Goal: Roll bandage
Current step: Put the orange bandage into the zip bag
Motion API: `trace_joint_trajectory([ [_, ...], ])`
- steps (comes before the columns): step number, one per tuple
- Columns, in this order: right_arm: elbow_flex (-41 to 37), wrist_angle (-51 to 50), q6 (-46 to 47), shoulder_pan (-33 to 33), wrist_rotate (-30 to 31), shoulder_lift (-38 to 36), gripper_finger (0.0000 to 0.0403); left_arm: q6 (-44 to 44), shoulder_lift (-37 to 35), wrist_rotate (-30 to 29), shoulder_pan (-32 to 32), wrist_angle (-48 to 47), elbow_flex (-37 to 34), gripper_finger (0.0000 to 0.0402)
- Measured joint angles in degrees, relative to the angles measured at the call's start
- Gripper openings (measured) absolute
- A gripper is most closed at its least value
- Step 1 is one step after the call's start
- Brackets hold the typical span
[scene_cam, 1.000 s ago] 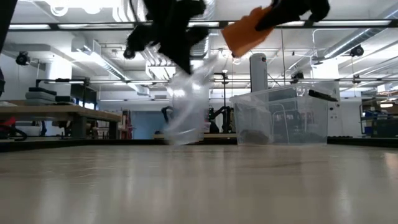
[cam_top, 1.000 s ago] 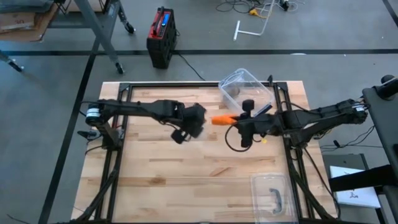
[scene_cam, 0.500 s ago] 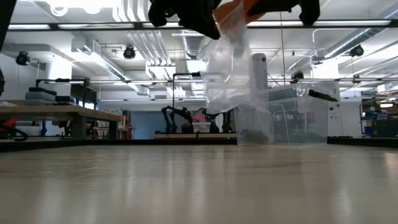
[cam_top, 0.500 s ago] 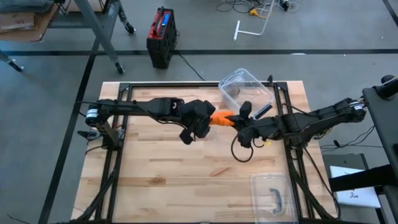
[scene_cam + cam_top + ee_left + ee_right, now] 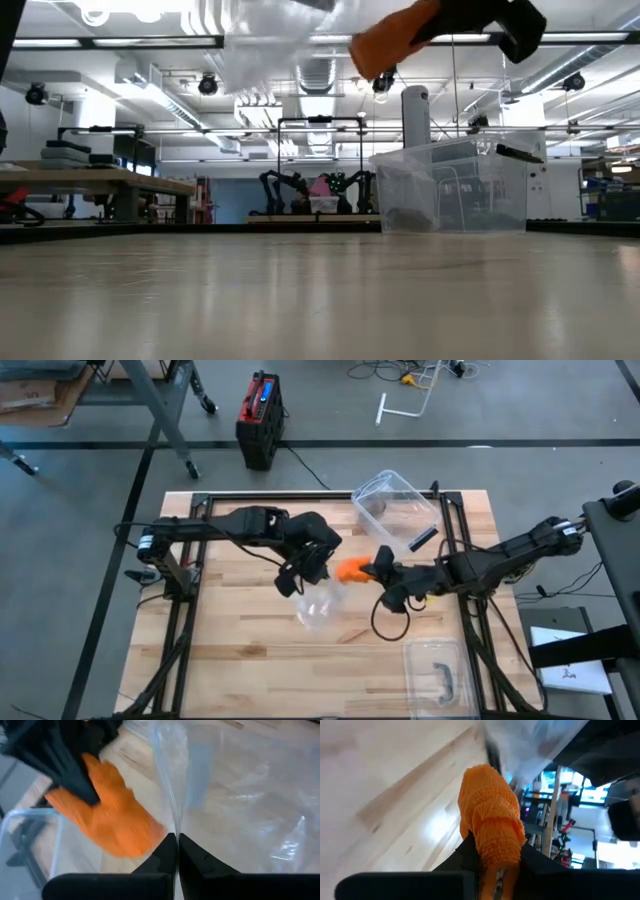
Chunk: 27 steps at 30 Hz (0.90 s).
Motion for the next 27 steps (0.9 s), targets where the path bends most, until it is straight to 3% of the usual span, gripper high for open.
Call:
trace_joint_trajectory([
  [7, 5.1, 2.3, 0.3, 3.7, -0.2, 0.1, 0.0050, -1.1, 0.0, 0.0, 0.1, -3.6, 2.3, 0.0000],
  [13, 10.1, 0.3, -3.4, 3.5, 14.0, -0.1, 0.0050, -2.2, 0.0, -0.1, -1.6, -4.0, 1.1, 0.0000],
  [20, 10.2, 1.1, -2.5, 3.6, 7.0, 2.2, 0.0050, -4.1, 0.0, -0.5, -2.9, 4.3, -0.1, 0.0000],
  [27, 8.9, -1.1, -2.9, 8.3, 6.4, 5.8, 0.0050, -6.5, 0.0, 0.3, -3.3, 4.3, -0.8, 0.0000],
])
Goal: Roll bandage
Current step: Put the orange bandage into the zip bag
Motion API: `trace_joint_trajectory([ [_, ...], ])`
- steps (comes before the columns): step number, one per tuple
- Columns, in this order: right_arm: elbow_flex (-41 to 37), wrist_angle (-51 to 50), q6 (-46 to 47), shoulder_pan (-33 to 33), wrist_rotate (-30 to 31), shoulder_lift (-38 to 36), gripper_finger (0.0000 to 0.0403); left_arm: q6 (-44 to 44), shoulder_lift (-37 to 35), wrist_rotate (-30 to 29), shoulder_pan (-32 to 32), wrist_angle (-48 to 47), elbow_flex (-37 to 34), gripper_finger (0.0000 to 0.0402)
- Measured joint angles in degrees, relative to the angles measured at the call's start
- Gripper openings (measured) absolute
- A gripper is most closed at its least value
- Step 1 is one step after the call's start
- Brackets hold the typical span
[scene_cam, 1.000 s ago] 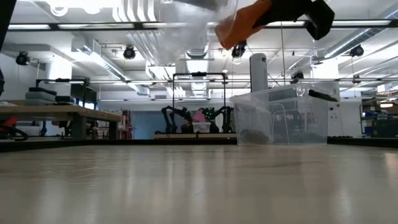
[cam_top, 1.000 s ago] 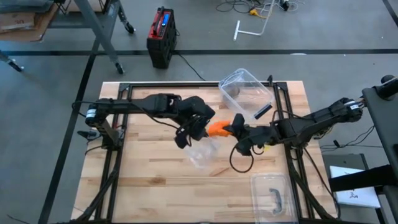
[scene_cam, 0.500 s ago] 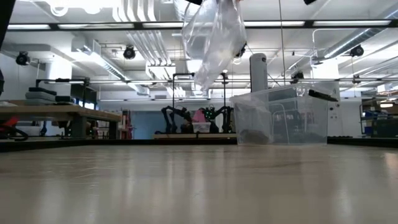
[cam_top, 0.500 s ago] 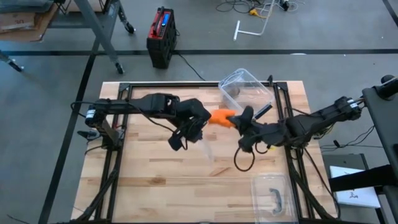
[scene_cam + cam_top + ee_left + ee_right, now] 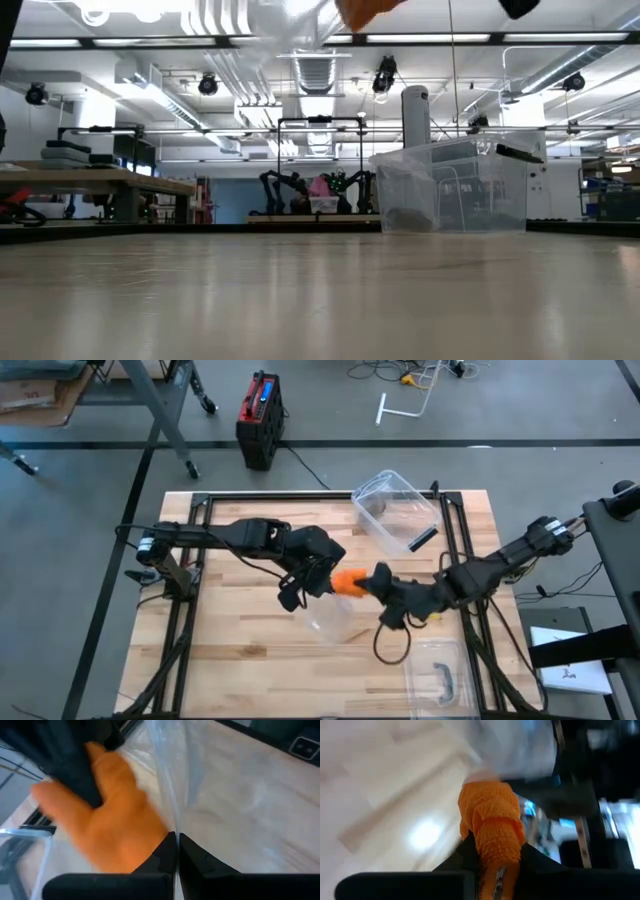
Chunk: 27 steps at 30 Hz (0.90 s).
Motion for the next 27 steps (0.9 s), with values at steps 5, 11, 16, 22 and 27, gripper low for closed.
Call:
trace_joint_trajectory([
  [5, 0.0, 2.9, 0.5, 3.6, -7.6, 0.1, 0.0050, 0.6, -0.3, -0.9, 0.3, -0.6, 0.0, 0.0000],
  [11, 0.0, 8.1, 2.4, 3.2, -5.1, 0.1, 0.0050, 0.5, 0.4, 3.1, -0.3, 1.7, -0.3, 0.0000],
  [16, 0.0, 5.9, 4.1, 2.4, -3.5, 0.0, 0.0050, 0.4, 0.6, 1.5, -1.6, 3.5, -0.3, 0.0000],
  [22, 0.1, 5.5, 9.7, 1.4, -7.2, 1.9, 0.0050, 1.1, 0.3, 0.5, -2.8, 8.1, -0.1, 0.0000],
  [27, 0.0, 1.5, 10.4, -0.4, 4.7, 2.3, 0.0050, 0.9, 0.3, -0.6, -3.9, 8.2, -0.1, 0.0000],
])
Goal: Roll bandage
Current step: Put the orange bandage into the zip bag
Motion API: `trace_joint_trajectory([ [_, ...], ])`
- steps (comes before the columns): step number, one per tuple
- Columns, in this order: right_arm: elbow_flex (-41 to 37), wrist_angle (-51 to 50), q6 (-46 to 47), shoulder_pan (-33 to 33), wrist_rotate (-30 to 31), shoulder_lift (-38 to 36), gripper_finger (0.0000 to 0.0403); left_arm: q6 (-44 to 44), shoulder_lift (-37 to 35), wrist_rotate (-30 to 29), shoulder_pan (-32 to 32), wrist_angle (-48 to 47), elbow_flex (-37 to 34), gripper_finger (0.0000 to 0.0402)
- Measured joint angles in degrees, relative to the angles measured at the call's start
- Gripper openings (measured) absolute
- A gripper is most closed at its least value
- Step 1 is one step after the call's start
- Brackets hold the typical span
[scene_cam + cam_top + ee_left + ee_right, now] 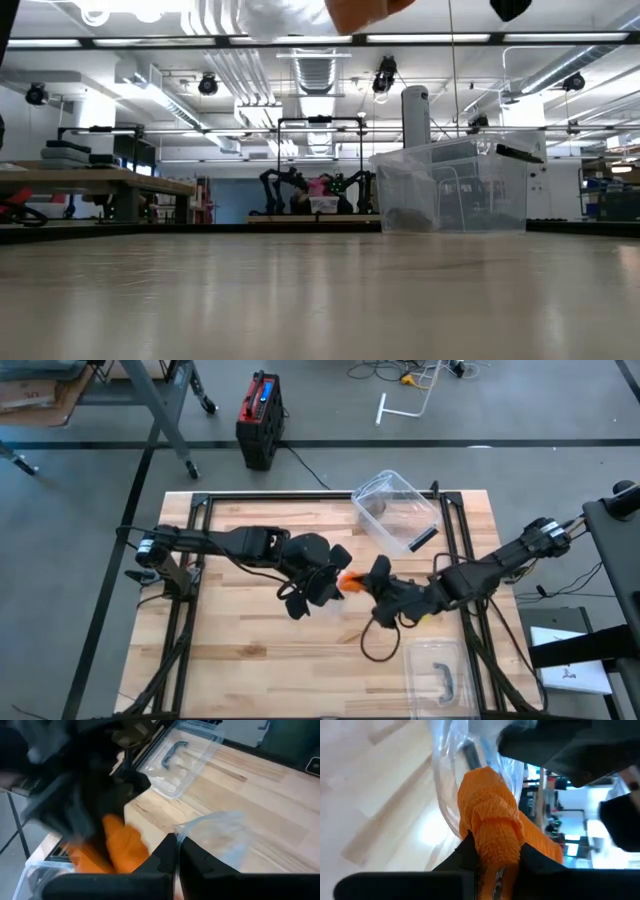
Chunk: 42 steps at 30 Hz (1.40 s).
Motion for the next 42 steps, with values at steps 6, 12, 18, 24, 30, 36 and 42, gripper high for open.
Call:
trace_joint_trajectory([
  [6, 0.0, 0.9, 7.5, 0.0, -16.7, -0.7, 0.0050, -2.3, 0.0, -5.1, -0.2, 0.7, -0.1, 0.0000],
  [12, 0.0, 0.4, 9.7, -2.2, -19.6, -0.9, 0.0050, -4.7, 0.0, -9.2, -0.1, 1.3, -0.2, 0.0000],
  [18, 0.0, 3.0, 18.2, -5.8, -22.4, -0.3, 0.0052, -4.5, 0.0, -9.4, -0.1, 5.3, -0.2, 0.0000],
  [24, 0.1, 6.1, 24.9, -6.4, -31.3, -0.2, 0.0084, -4.5, 0.0, -9.4, -0.1, 5.8, -0.2, 0.0000],
  [30, 0.0, 5.6, 26.5, -6.9, -30.6, 0.6, 0.0159, -4.7, -0.1, -9.5, -0.2, 5.4, -0.2, 0.0000],
  [36, 1.6, -0.9, 29.3, -6.6, -28.3, -3.3, 0.0229, -8.9, -1.1, -12.3, -0.4, 3.8, -1.3, 0.0000],
  [42, 7.1, -14.6, 33.3, -6.6, -27.6, -6.7, 0.0266, -9.2, -1.2, -12.4, -0.3, 14.2, -8.5, 0.0000],
])
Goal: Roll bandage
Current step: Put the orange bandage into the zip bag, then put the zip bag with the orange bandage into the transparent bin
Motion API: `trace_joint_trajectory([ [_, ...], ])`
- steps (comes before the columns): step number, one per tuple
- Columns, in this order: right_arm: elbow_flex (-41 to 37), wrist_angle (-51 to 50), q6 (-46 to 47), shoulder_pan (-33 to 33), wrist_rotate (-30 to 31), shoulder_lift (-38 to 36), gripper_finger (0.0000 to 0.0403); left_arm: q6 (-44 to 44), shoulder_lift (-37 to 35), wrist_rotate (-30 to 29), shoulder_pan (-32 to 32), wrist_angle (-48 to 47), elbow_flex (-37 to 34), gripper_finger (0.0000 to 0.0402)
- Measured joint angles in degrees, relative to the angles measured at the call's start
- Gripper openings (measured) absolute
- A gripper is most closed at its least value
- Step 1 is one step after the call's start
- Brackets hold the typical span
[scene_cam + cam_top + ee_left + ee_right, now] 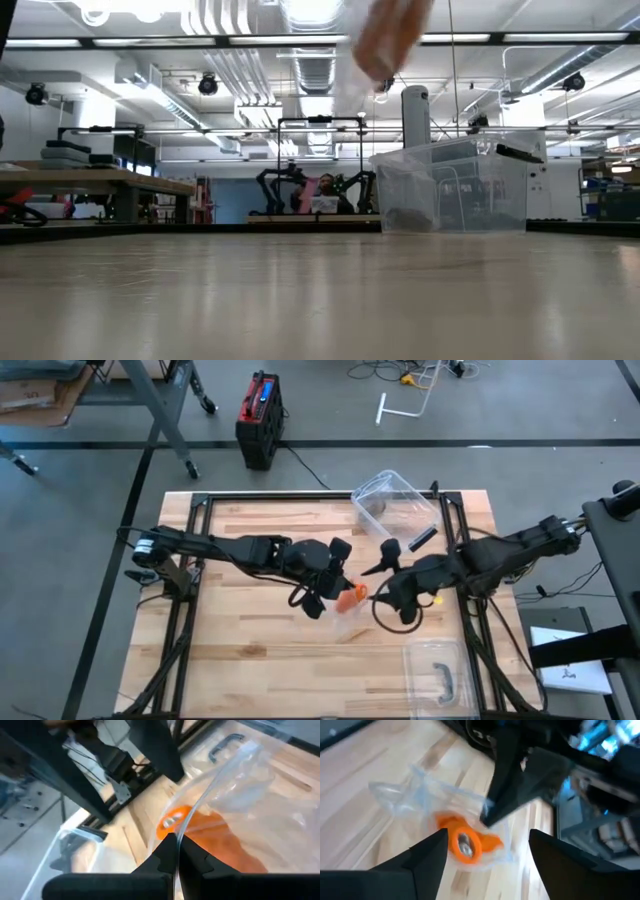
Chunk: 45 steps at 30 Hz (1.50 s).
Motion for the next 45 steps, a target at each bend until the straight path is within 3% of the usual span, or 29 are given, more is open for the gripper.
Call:
trace_joint_trajectory([
  [6, 4.5, -15.2, 5.8, -0.2, 0.3, -1.7, 0.0278, 0.8, -1.7, -10.4, 0.6, 19.9, -11.2, 0.0000],
  [9, 4.1, -17.2, 8.4, -0.9, 1.6, -2.1, 0.0275, 0.9, -1.7, -16.7, 1.4, 30.5, -15.1, 0.0000],
  [12, 3.8, -16.1, 11.4, -1.8, 2.3, -1.7, 0.0265, 0.7, -1.5, -18.0, 2.7, 36.8, -17.3, 0.0000],
  [17, 5.0, -15.4, 19.6, -3.3, 10.0, -1.1, 0.0241, -1.0, -1.0, -20.3, 3.8, 38.5, -18.2, 0.0000],
  [21, 7.4, -17.5, 35.3, -4.3, 17.4, -1.1, 0.0224, -4.4, -0.9, -29.7, 5.0, 38.7, -18.0, 0.0000],
  [24, 8.2, -18.7, 46.7, -4.3, 19.2, -1.5, 0.0216, -9.1, -0.9, -35.1, 6.6, 39.2, -18.0, 0.0000],
  [33, 7.9, -18.0, 59.2, -9.4, 24.0, 1.1, 0.0201, -11.9, -0.9, -31.0, 8.2, 40.7, -17.6, 0.0000],
  [40, 7.9, -12.6, 51.8, -12.5, 23.3, 2.6, 0.0170, -11.6, -0.9, -30.4, 8.3, 40.8, -17.6, 0.0000],
  [45, 7.9, -11.0, 48.7, -14.1, 17.4, 3.6, 0.0114, -11.7, -0.9, -29.4, 8.2, 41.6, -17.6, 0.0000],
])
